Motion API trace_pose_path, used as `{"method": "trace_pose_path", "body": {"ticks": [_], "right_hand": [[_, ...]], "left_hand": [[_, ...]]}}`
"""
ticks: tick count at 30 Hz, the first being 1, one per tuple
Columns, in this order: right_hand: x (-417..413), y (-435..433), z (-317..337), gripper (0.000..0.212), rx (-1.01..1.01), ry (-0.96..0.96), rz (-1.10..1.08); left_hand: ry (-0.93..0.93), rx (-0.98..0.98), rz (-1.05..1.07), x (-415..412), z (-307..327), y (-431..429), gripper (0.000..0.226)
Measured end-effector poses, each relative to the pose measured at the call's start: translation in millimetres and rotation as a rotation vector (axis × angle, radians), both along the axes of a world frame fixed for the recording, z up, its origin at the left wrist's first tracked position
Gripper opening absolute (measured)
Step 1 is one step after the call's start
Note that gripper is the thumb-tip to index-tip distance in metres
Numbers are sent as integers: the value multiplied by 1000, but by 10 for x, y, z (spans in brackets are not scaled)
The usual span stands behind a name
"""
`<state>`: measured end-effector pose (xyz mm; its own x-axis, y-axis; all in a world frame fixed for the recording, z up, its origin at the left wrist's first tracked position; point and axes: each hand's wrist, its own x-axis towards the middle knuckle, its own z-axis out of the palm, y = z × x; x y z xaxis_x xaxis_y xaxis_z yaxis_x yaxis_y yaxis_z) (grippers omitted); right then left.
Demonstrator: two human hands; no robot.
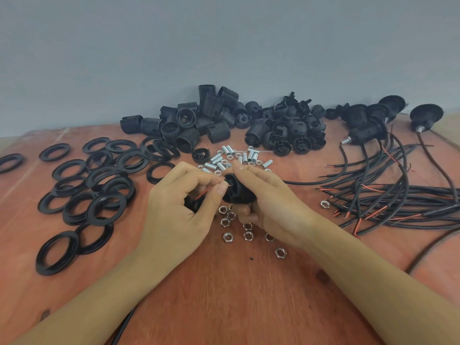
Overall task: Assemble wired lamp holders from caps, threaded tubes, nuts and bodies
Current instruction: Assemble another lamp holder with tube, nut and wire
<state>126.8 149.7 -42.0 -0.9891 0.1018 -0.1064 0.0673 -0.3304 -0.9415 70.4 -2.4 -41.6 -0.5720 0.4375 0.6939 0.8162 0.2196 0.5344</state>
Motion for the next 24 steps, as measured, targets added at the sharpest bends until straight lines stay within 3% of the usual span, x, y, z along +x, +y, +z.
{"method": "trace_pose_path", "body": {"ticks": [11,24], "right_hand": [[37,-32,-11,38,245,104,-111],[40,-36,17,38,275,128,-158]], "left_hand": [[5,29,-14,8,-4,7,8],[-72,34,-9,24,10,-4,7]]}}
